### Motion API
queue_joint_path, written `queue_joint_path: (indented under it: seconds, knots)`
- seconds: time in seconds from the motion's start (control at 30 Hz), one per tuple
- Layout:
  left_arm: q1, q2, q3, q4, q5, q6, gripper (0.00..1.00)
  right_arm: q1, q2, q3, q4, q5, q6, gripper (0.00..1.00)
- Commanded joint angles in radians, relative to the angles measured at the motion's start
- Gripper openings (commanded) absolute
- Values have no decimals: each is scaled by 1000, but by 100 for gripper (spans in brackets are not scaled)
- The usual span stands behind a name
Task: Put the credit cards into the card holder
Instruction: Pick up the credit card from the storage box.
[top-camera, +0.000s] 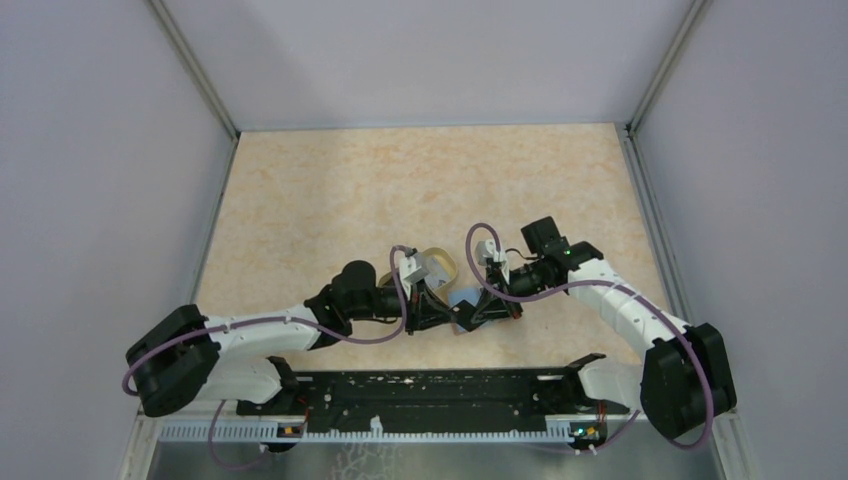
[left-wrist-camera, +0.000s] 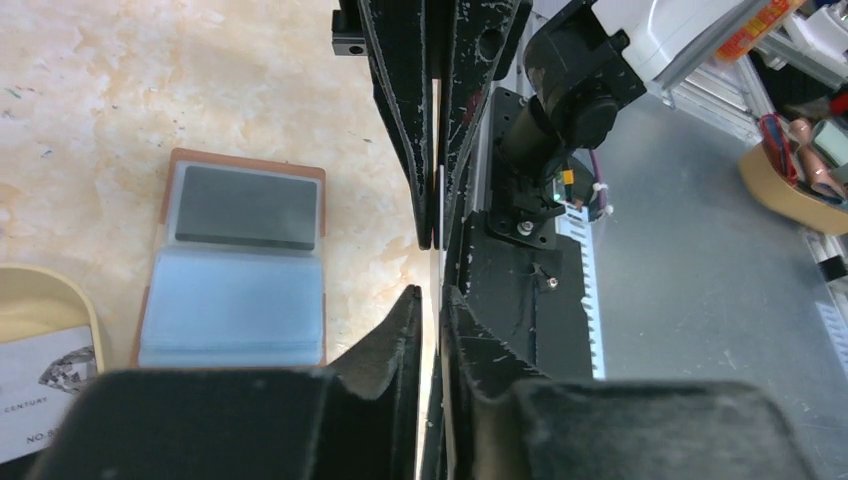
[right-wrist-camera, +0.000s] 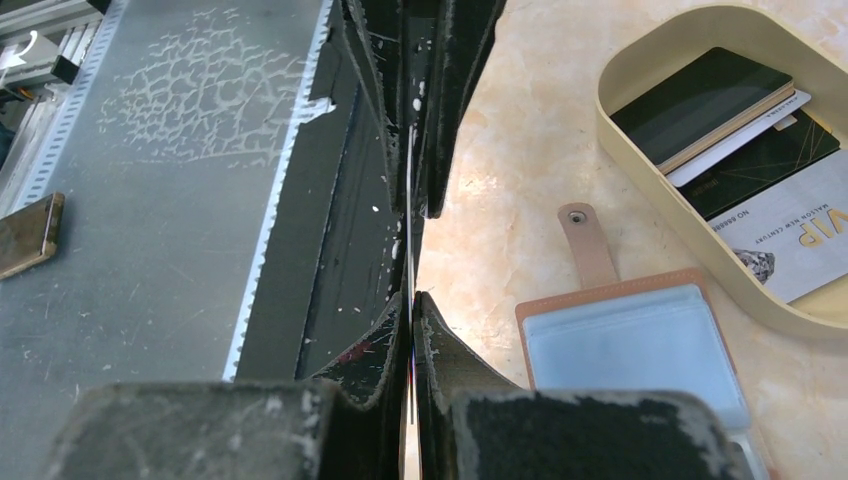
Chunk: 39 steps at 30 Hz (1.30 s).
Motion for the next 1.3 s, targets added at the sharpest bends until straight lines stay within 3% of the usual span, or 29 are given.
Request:
queue_joint_path:
  seconds: [0.0,0.07,0.2,0.3,0.37,0.4,0.43,0.47,0.6,0.63,0.67,0.8,0.93,1.0,1.07,1.2,1.27]
  knots:
    - [14,-14,-18,90,-33,-38,26,9,2,33,21,-19,-10,0]
    - [15,-17,-25,105,-24,-36,31,9,2,33,21,-19,-10,0]
    - [18,-18,-27,118,-1,-38,30,9,7,33,22,-16,-10,0]
    - [17,-5,-20,120,23,-37,20,9,7,32,22,-17,-9,0]
    - [17,8,-20,140,41,-40,0,9,8,30,25,-16,-6,0]
    - [17,13,-24,152,47,-45,0,9,9,29,29,-13,-2,0]
    - [17,17,-28,161,50,-50,0,9,5,26,40,-10,9,6]
    - [17,15,-35,164,39,-57,0,9,2,24,58,-1,29,17]
    - [18,-53,-124,116,-88,-129,0,-10,-51,5,234,127,162,84]
    - [17,-81,-178,118,-142,-168,0,-15,-70,-3,284,203,193,97]
    - [17,-116,-214,123,-181,-190,0,-17,-81,-13,320,248,183,98]
    - [17,-248,-309,75,-316,-262,0,-15,-119,-68,409,260,76,99]
    - [18,-216,-339,74,-310,-311,0,32,-123,-83,290,222,-328,98]
    - [17,-179,-334,74,-286,-322,0,71,-87,-46,238,275,-452,93]
    - [17,-153,-329,71,-262,-328,0,131,-22,-2,231,348,-453,75]
    - [17,-152,-354,82,-244,-341,0,218,140,79,255,441,-397,29]
    - [18,-166,-376,100,-243,-348,0,235,200,110,269,461,-380,14]
